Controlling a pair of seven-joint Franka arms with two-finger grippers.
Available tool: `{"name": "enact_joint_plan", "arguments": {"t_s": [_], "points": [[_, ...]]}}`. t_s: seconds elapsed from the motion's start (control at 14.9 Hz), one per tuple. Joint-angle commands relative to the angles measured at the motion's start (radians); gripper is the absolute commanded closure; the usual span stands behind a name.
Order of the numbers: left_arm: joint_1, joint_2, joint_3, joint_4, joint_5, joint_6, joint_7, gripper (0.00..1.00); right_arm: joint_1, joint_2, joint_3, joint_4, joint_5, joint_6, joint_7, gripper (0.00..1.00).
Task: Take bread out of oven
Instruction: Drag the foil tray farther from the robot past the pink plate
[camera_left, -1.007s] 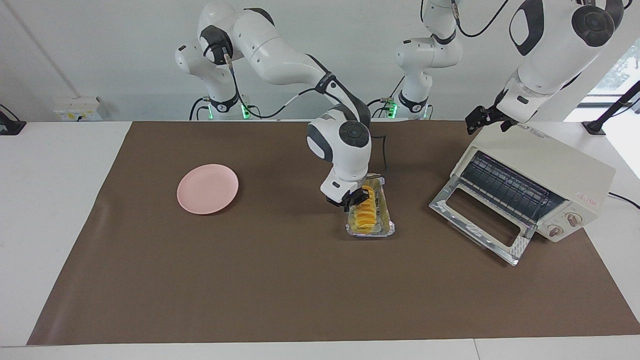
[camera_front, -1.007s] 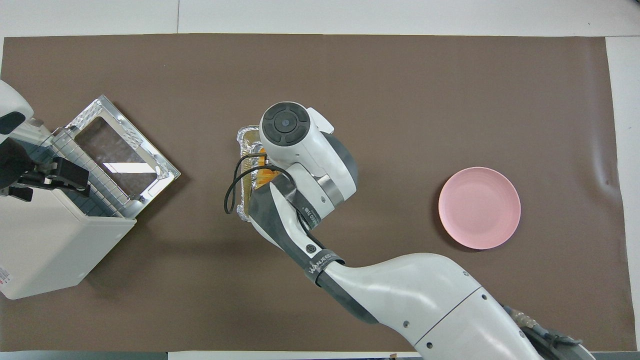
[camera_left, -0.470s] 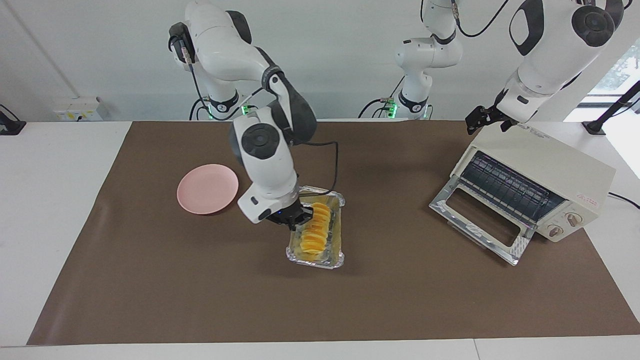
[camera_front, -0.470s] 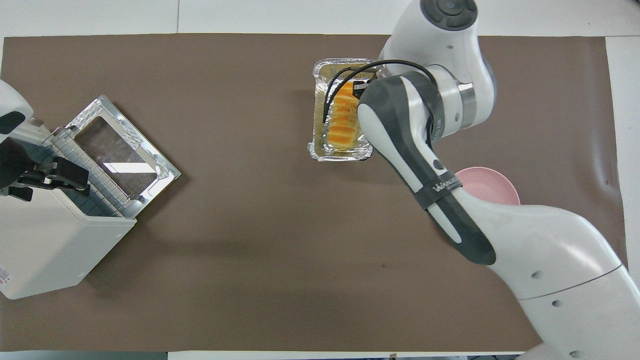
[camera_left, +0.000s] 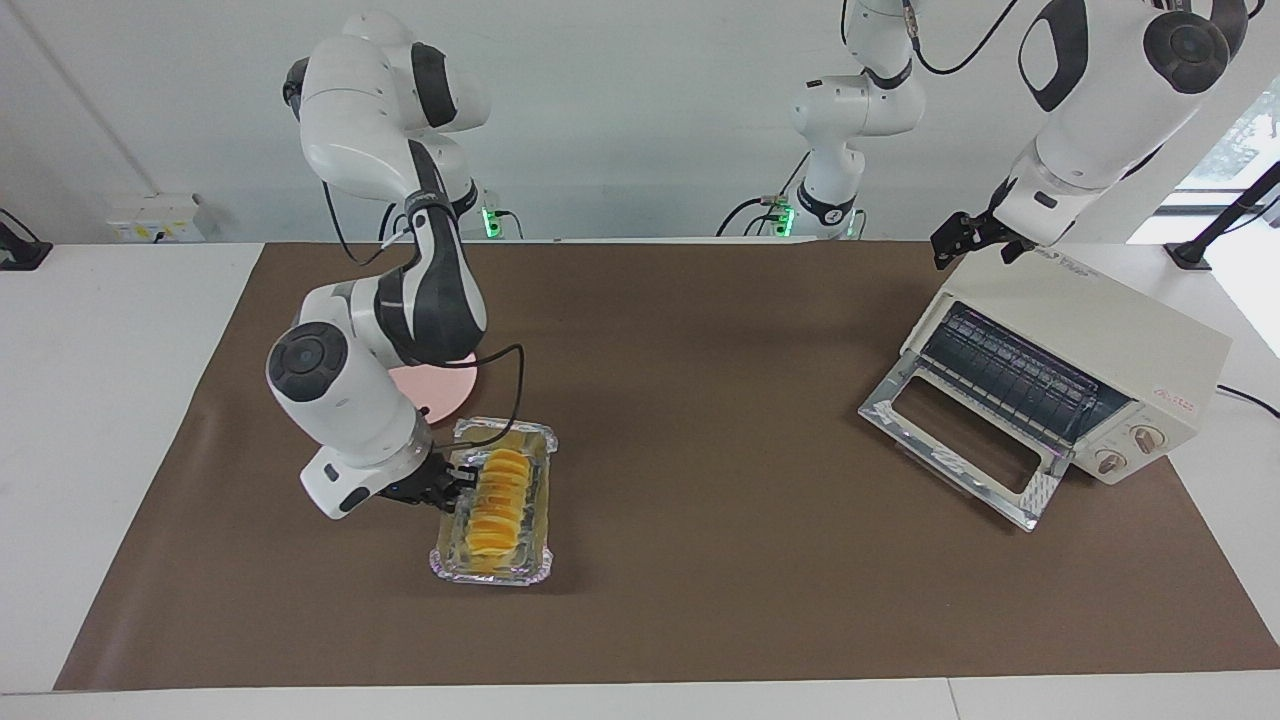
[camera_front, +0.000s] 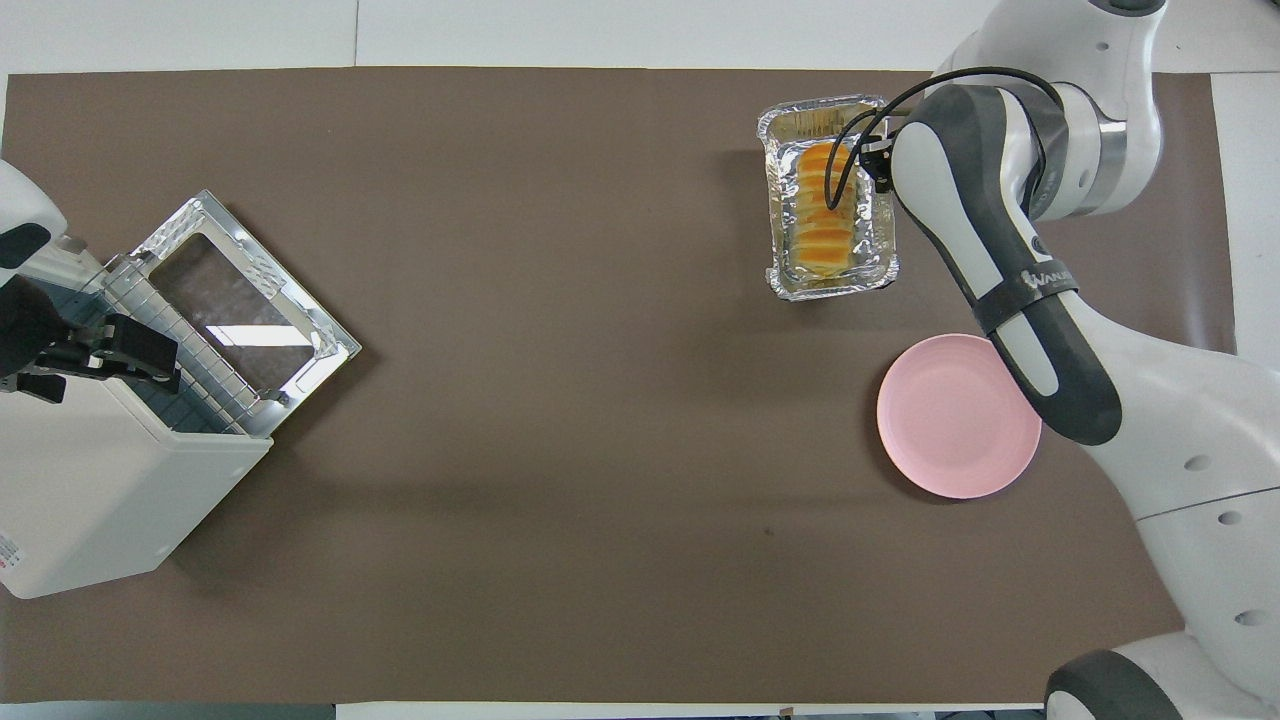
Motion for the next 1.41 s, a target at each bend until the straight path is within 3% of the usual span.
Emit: {"name": "enact_joint_plan", "arguments": {"t_s": [0.0, 0.2, 0.6, 0.87, 0.94, 1.01, 1.34], "points": [[0.005, -0.017, 0.0, -0.008, -0.003, -0.007, 0.004, 0.0, -0.046, 0.038, 0.01, 0.016, -0.014, 0.024, -0.072, 1.0], [0.005, -0.017, 0.0, -0.008, -0.003, -0.007, 0.004, 0.0, -0.087, 0.055, -0.003, 0.014, -0.014, 0.053, -0.184, 1.0], [0.005, -0.017, 0.0, -0.008, -0.003, -0.007, 0.004, 0.0, -0.09, 0.053, -0.003, 0.004, -0.052, 0.119, -0.233, 1.0], [0.005, -0.017, 0.0, -0.008, -0.003, -0.007, 0.004, 0.0, -0.121, 0.038, -0.004, -0.061, -0.066, 0.196, -0.296, 1.0], [0.005, -0.017, 0.0, -0.008, -0.003, -0.007, 0.004, 0.0, -0.119, 0.038, -0.004, -0.065, -0.065, 0.197, -0.291, 0.7], [0.005, -0.017, 0.0, -0.008, -0.003, -0.007, 0.004, 0.0, -0.118, 0.038, -0.003, -0.068, -0.06, 0.199, -0.284, 0.01], [0.005, -0.017, 0.0, -0.008, -0.003, -0.007, 0.004, 0.0, -0.112, -0.013, -0.003, -0.059, -0.059, 0.115, -0.276, 0.0]]}}
